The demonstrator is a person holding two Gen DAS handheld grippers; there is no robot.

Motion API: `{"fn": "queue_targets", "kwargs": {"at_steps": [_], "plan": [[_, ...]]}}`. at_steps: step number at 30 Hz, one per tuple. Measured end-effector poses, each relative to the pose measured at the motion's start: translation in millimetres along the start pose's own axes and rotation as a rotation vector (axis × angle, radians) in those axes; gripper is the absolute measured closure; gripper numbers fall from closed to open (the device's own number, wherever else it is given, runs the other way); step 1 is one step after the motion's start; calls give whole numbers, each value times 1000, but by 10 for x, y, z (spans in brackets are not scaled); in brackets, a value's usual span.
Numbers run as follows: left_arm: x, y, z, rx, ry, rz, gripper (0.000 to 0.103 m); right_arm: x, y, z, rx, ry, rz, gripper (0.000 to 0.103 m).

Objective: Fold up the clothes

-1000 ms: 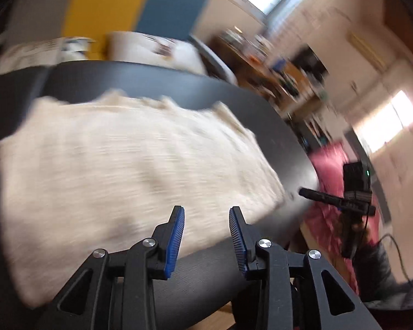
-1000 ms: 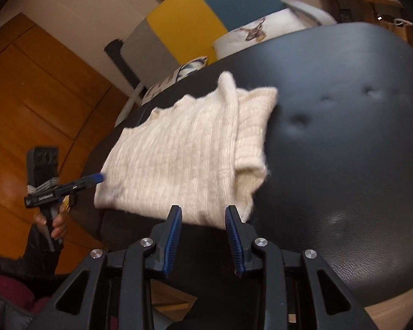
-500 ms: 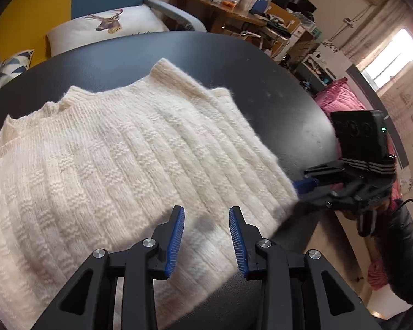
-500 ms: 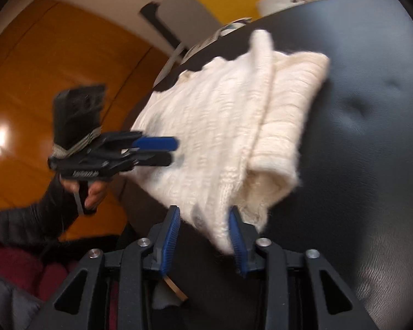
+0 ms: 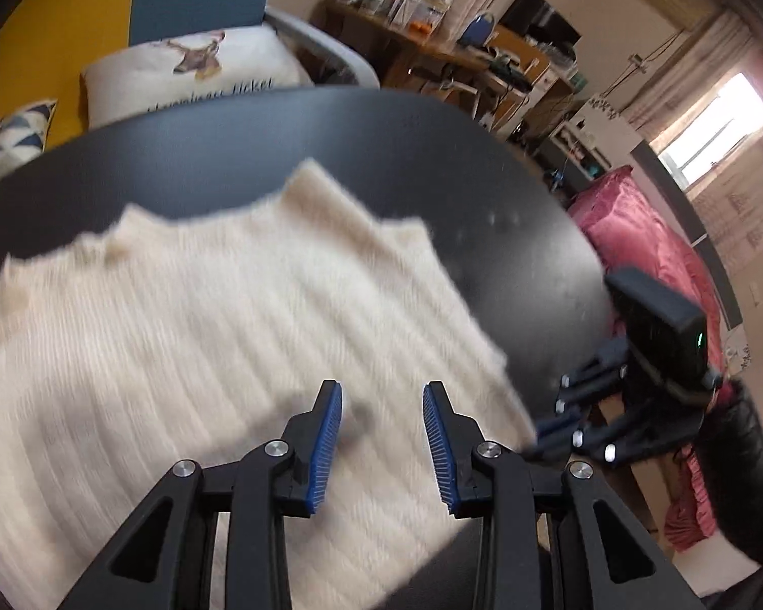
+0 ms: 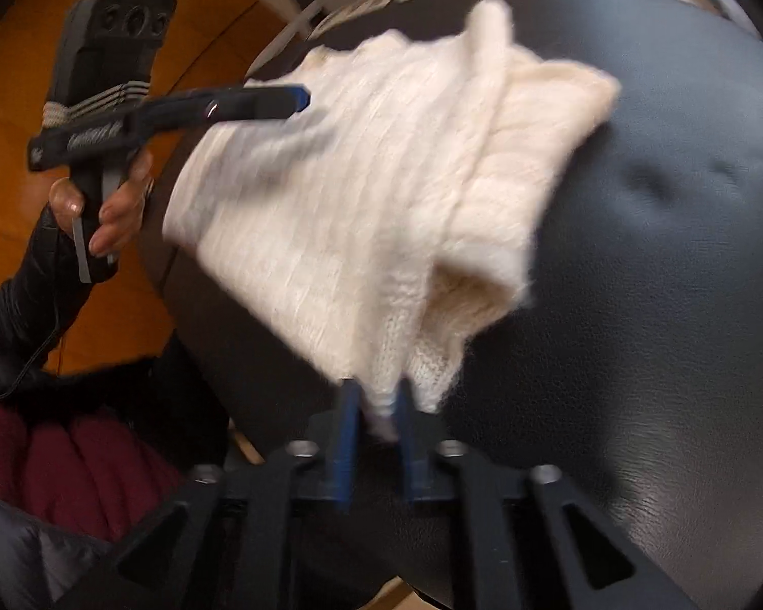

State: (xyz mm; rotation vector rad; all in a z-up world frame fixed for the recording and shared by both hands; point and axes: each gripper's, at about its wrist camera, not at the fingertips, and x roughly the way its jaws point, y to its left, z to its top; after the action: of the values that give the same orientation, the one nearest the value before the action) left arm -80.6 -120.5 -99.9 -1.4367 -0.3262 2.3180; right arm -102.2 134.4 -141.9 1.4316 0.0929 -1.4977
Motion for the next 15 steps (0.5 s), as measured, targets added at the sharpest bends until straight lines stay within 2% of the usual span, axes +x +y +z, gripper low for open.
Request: {"fn": "queue_targets", "kwargs": {"at_steps": [2,5,9,12,15], "plan": [[92,102,269,-14,7,-39,69,-115,5,-20,9,-46,-30,77],[320,227,594,-63,43,-82,69,-291,-13,-32,35,-127,-90,77],[673,322,880,-116,90,-114,69,-376,111,48,4,-222,-78,76],[852,386,923,-134,114,-113,70,-151,260,167,-26,-204,-52,76],[1008,430,947,-134,112,-85,70,194,312,189,-6,-120,-64,76]]}}
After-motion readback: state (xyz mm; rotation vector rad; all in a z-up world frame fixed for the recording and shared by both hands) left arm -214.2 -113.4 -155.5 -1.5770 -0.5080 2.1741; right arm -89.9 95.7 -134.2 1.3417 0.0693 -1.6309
